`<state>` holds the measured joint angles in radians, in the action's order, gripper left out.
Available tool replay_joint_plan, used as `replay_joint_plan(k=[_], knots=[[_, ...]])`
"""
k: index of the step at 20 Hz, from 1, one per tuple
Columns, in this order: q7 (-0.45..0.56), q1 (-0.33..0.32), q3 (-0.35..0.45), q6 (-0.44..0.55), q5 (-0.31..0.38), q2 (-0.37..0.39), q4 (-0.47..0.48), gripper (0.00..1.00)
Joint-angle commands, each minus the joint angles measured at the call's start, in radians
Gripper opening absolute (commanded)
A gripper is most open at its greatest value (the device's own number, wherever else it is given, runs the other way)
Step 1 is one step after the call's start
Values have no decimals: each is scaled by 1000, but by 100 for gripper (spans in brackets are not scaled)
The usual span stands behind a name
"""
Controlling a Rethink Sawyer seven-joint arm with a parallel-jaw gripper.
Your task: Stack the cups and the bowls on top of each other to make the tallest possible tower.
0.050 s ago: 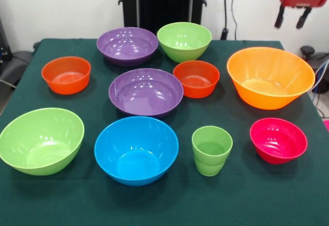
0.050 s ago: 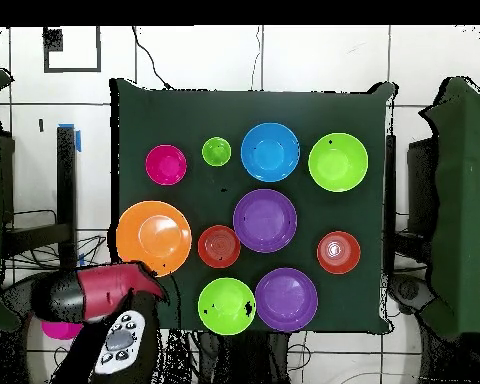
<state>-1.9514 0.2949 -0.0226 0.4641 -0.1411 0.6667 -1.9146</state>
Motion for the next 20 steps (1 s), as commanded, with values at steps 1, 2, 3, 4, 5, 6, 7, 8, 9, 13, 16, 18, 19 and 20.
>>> replay_joint_plan(k=[1,2,3,4,5,6,7,8,9,13,16,18,19,20], knots=[[-49,-61,145,-158,20,-177,96,100],[-53,-60,148,-164,22,-180,98,100],[-59,-57,149,-165,22,-186,104,100],[-68,-51,153,-166,16,-188,108,100],[-73,-46,154,-161,11,-196,125,100],[-76,-42,155,-160,9,-202,134,100],[-79,-37,155,-155,4,-213,152,100],[-89,-26,151,-153,-4,-225,174,100],[-95,-19,146,-146,-11,-234,192,100],[-114,-6,145,-92,-38,-256,243,100],[-144,23,118,-60,-50,-251,261,100],[-151,28,113,-44,-55,-242,259,100],[-155,34,109,-39,-56,-240,259,100],[-155,38,102,-30,-54,-235,260,100]])
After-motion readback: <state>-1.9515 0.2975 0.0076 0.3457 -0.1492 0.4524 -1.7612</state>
